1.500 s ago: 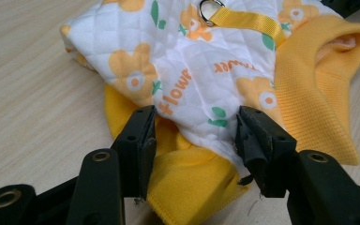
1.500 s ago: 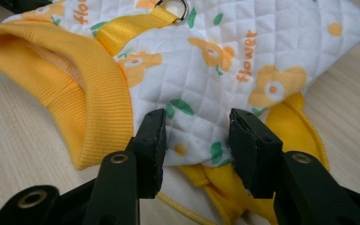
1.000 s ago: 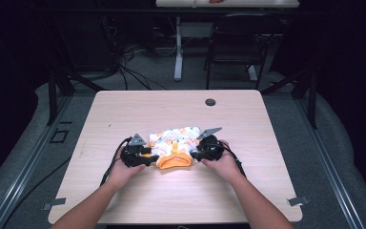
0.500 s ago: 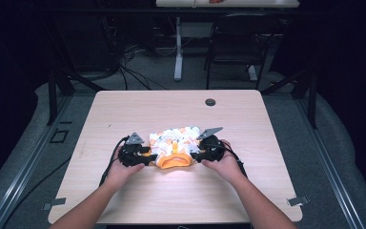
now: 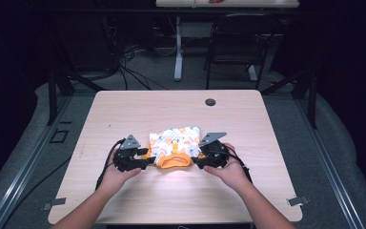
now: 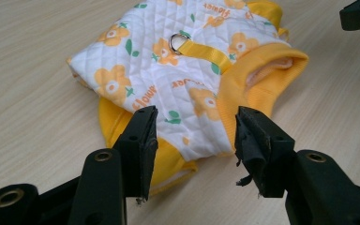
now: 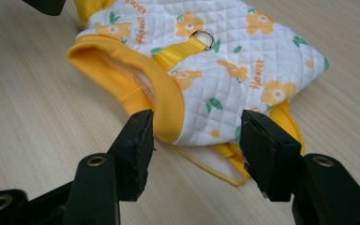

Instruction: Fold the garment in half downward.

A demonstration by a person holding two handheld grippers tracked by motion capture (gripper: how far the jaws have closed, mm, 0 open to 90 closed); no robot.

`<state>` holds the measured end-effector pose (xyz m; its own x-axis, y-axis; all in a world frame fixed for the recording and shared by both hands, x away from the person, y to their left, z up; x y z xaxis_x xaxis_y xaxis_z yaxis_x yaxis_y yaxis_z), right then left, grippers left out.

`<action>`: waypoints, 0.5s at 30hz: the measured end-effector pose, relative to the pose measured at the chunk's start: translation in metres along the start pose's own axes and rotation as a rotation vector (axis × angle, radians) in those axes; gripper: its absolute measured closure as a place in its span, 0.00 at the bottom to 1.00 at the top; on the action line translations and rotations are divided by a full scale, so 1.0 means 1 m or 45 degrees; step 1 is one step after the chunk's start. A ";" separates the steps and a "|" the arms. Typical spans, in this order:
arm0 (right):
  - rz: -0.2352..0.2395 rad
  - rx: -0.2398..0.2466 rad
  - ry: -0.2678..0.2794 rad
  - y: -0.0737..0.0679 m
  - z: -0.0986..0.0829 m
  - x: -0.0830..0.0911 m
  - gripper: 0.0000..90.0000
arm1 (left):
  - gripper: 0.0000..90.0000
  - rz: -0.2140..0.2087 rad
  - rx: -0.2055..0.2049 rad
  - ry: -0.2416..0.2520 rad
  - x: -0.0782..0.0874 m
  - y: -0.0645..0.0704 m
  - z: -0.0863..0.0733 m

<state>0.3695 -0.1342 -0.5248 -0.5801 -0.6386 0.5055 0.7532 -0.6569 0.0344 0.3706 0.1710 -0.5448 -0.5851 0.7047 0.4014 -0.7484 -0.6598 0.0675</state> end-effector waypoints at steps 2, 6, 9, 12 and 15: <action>0.005 -0.032 0.024 -0.001 -0.002 0.006 0.47 | 0.55 0.003 0.009 0.011 0.004 0.002 -0.002; 0.023 -0.081 0.043 -0.005 -0.011 0.015 0.43 | 0.55 0.011 0.017 0.015 0.010 0.004 -0.010; 0.022 -0.105 0.043 -0.008 -0.019 0.020 0.43 | 0.55 0.012 0.039 0.018 0.013 0.005 -0.016; 0.020 -0.122 0.056 -0.011 -0.026 0.025 0.43 | 0.55 0.001 0.068 0.038 0.018 0.007 -0.021; 0.031 -0.140 0.063 -0.013 -0.031 0.030 0.43 | 0.55 -0.003 0.090 0.052 0.024 0.008 -0.026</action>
<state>0.3326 -0.1569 -0.5371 -0.5783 -0.6723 0.4621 0.7304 -0.6790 -0.0738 0.3427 0.1889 -0.5584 -0.5970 0.7152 0.3635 -0.7265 -0.6741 0.1331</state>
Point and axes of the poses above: each handheld gripper's, and its own axes: x roughly backward along the jaws, z roughly out of its top, y roughly to its right, the point moved 1 cm from there along -x, roughly forward along the jaws, and after that the axes turned 15 degrees about y, right-handed, at the moved point
